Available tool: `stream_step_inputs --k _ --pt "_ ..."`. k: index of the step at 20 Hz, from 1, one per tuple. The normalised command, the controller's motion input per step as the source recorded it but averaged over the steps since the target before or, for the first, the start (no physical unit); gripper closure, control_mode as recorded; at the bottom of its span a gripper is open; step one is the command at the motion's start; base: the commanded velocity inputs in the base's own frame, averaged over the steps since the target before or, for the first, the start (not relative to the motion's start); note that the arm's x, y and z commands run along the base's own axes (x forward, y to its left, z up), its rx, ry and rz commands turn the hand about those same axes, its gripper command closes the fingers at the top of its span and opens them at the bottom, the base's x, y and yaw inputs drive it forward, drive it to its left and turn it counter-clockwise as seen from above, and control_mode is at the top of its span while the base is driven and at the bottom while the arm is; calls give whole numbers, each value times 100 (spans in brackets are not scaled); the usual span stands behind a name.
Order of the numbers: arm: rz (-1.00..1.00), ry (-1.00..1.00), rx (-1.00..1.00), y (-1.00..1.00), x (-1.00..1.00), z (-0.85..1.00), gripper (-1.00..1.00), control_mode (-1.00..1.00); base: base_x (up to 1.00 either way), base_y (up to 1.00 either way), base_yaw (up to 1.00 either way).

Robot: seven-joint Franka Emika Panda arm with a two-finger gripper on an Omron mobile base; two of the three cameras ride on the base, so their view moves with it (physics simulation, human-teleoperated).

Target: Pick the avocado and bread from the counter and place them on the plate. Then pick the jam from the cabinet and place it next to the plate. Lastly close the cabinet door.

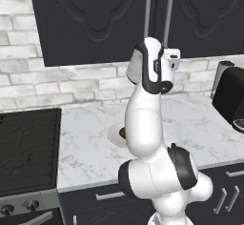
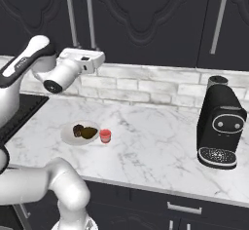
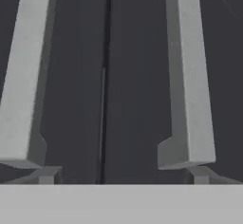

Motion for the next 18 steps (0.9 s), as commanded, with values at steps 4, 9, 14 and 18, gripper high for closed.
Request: stream_step_inputs --k 4,9,14,18 --pt "0 4 7 -6 100 -56 -100 -100 0 0 0" --pt "7 1 7 -24 100 -71 -100 -100 0 0 0" --pt "10 -2 3 -34 100 -98 -100 -100 0 0 0" --pt "9 -5 2 -50 100 -95 -100 -100 0 0 0"
